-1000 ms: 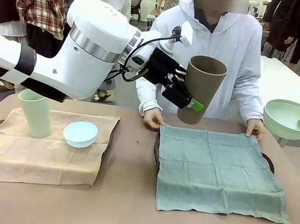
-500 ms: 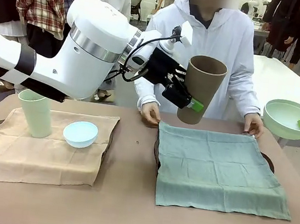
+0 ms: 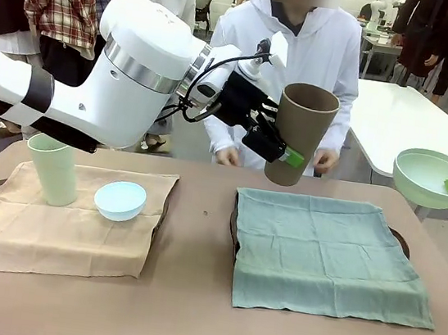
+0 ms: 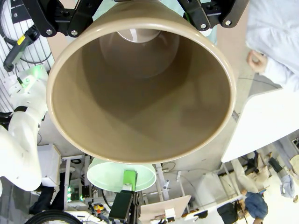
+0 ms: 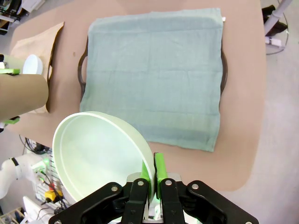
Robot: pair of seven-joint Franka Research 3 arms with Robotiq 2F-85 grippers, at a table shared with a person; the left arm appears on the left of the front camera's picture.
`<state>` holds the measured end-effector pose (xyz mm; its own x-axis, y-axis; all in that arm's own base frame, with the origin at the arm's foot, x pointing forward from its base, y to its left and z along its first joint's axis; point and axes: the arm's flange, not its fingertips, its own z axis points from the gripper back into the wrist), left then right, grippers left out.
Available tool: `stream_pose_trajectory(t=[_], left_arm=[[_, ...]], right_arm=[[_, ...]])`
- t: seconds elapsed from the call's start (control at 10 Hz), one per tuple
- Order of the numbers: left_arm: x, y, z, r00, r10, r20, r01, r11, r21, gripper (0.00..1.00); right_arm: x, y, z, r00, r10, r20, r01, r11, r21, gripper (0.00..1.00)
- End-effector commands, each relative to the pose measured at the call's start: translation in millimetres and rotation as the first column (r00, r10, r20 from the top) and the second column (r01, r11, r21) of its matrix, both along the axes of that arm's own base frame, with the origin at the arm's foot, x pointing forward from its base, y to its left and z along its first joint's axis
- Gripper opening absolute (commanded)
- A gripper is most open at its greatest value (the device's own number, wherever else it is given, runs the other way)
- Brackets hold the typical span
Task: Set up a tray with a mat and arrange the tableware.
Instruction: Place the Picnic Bowl and Reusable plastic cup back onto the Handle tray in front of the human's position.
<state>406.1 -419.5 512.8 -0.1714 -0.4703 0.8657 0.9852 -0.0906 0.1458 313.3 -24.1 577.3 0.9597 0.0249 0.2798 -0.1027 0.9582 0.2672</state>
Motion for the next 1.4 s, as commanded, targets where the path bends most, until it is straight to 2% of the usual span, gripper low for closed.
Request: stream_pose_trajectory(t=[0.0, 0.3, 0.4, 0.6, 0.7, 0.8, 1.0, 1.1, 1.2, 1.3], left_arm=[[10.9, 0.9, -12.0, 0.999, -0.048, -0.005, 0.048, 0.999, 0.008, 0.84], [45.3, 1.1, -60.5, 0.995, -0.101, -0.018, 0.100, 0.994, -0.053, 0.84], [64.5, 3.3, -99.9, 0.993, -0.111, -0.037, 0.107, 0.989, -0.101, 0.84], [66.0, 3.3, -107.1, 0.992, -0.118, -0.045, 0.112, 0.987, -0.116, 0.84], [76.4, 4.8, -112.9, 0.990, -0.135, -0.046, 0.129, 0.985, -0.116, 0.84], [70.6, 4.3, -132.9, 0.991, -0.126, -0.051, 0.119, 0.984, -0.133, 0.84], [83.3, 4.2, -157.1, 0.990, -0.137, -0.039, 0.130, 0.981, -0.144, 0.84], [85.4, 3.2, -161.6, 0.990, -0.132, -0.057, 0.124, 0.985, -0.124, 0.84], [83.8, 2.8, -162.1, 0.994, -0.097, -0.055, 0.090, 0.989, -0.114, 0.84], [82.7, 4.4, -163.2, 0.989, -0.131, -0.075, 0.124, 0.988, -0.092, 0.84]], right_arm=[[14.0, -5.3, -12.0, 1.000, 0.007, -0.023, -0.008, 1.000, -0.013, 0.04], [54.8, 1.0, -63.9, 0.999, 0.017, -0.050, -0.016, 1.000, 0.009, 0.04], [79.4, 12.0, -103.4, 0.999, 0.006, -0.039, -0.007, 1.000, -0.031, 0.04], [83.2, 13.5, -110.6, 0.999, 0.002, -0.033, -0.003, 0.999, -0.042, 0.04], [101.1, 18.5, -119.9, 1.000, -0.027, 0.003, 0.027, 0.998, -0.053, 0.04], [103.1, 20.1, -139.5, 0.999, -0.037, 0.016, 0.038, 0.997, -0.072, 0.04], [124.1, 17.4, -166.8, 0.998, -0.046, 0.039, 0.051, 0.992, -0.113, 0.04], [127.6, 18.0, -174.4, 0.998, -0.053, 0.032, 0.056, 0.993, -0.102, 0.04], [123.7, 16.6, -178.2, 0.999, -0.049, 0.008, 0.050, 0.995, -0.083, 0.04], [122.6, 16.7, -166.2, 0.999, -0.049, 0.022, 0.052, 0.993, -0.110, 0.04]])
